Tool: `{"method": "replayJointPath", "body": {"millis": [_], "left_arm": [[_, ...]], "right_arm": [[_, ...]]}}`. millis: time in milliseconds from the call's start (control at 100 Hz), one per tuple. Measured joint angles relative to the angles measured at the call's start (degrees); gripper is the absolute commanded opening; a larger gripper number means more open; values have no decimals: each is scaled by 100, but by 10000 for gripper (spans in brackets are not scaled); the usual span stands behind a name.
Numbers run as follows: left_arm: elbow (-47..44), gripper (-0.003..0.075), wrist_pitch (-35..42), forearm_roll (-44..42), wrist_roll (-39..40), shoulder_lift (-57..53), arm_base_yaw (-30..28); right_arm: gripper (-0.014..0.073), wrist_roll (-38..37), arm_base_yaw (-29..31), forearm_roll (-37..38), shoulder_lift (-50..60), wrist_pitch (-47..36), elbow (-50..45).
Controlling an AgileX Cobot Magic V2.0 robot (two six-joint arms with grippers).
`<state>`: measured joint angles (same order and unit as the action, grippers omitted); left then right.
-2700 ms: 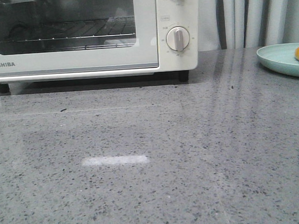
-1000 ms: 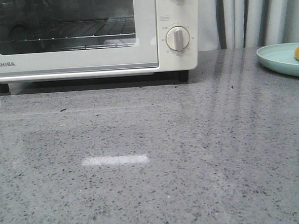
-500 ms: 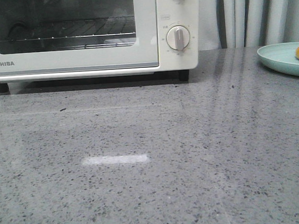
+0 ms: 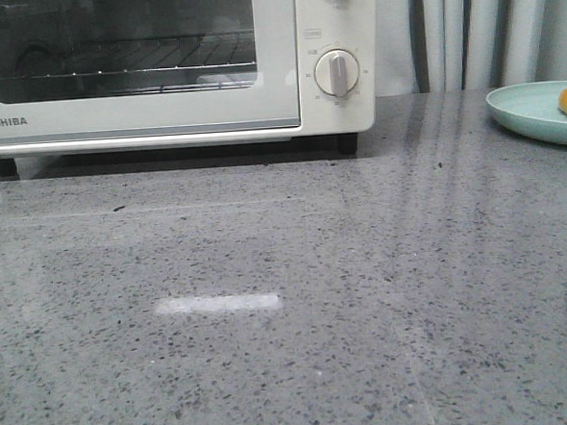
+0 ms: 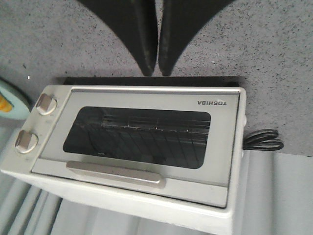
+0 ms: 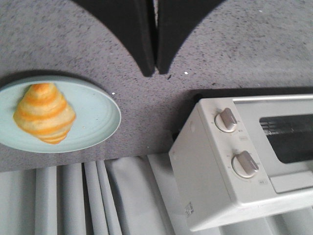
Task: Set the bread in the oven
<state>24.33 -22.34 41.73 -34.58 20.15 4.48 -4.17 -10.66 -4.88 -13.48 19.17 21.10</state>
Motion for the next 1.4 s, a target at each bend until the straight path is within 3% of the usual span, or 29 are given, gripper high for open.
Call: {"method": "replayJointPath", "body": {"millis": [180, 450, 620, 930, 1400], "left_arm": [[826, -21, -311, 0, -527, 1254, 287], [1883, -21, -97, -8, -1502, 2564, 1164], [2594, -21, -63, -8, -1673, 3443, 1506], [3391, -21, 439, 65, -1716, 4450, 1592], [3445, -21, 830, 90, -1716, 5174, 1592]], "right_arm": [[-69, 603, 0, 22, -659, 265, 558], [-69, 689, 0, 22, -1167, 316, 710], [-69, 689, -85, 22, -1207, 339, 710], [-69, 689, -132, 35, -1207, 475, 710], [-69, 702, -132, 35, -1207, 969, 714]]}}
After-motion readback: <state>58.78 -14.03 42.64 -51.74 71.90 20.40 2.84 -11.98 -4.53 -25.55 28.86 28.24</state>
